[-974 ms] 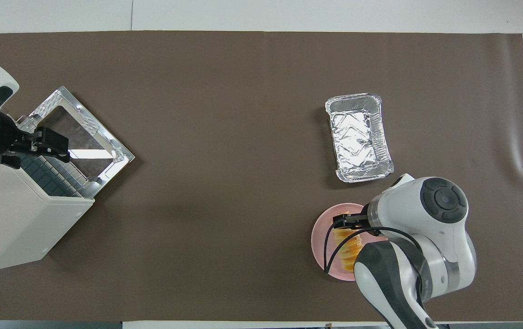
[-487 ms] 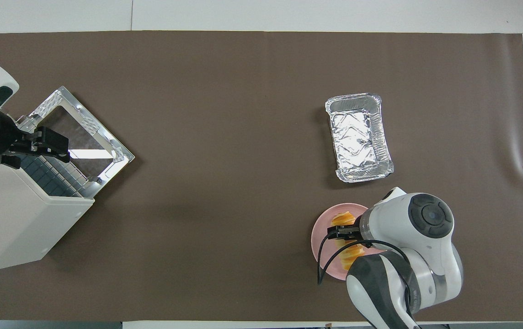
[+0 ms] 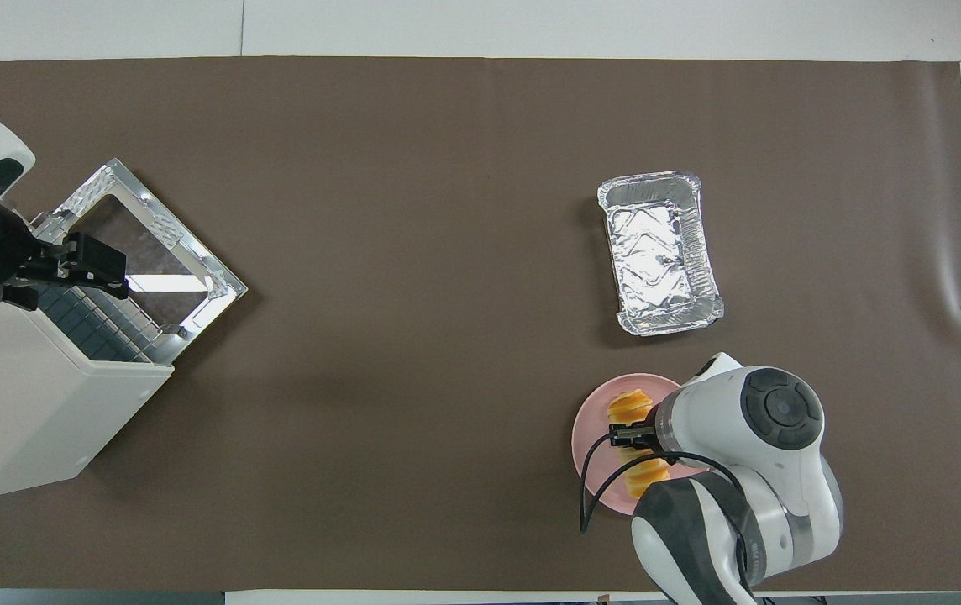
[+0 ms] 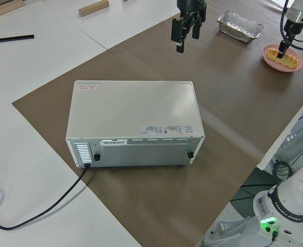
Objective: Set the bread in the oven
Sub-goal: 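Close the right gripper on the row of bread rolls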
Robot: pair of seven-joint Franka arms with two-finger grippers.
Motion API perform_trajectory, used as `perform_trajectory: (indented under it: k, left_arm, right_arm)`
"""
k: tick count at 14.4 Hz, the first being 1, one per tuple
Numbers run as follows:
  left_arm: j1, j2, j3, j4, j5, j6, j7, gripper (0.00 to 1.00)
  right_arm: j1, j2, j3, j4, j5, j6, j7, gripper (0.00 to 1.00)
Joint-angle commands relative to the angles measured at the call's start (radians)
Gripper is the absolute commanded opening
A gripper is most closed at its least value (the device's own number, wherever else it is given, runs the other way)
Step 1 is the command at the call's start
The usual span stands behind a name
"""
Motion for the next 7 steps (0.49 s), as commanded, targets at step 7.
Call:
perform_trajectory:
  k: [7]
  left_arm:
    - [0.003, -0.029, -0.002, -0.031, 0.018, 0.019, 0.002, 1.00]
  right_arm:
    - [-0.120, -0.013, -0.010, 0.311, 0.018, -0.296, -0.012, 0.00]
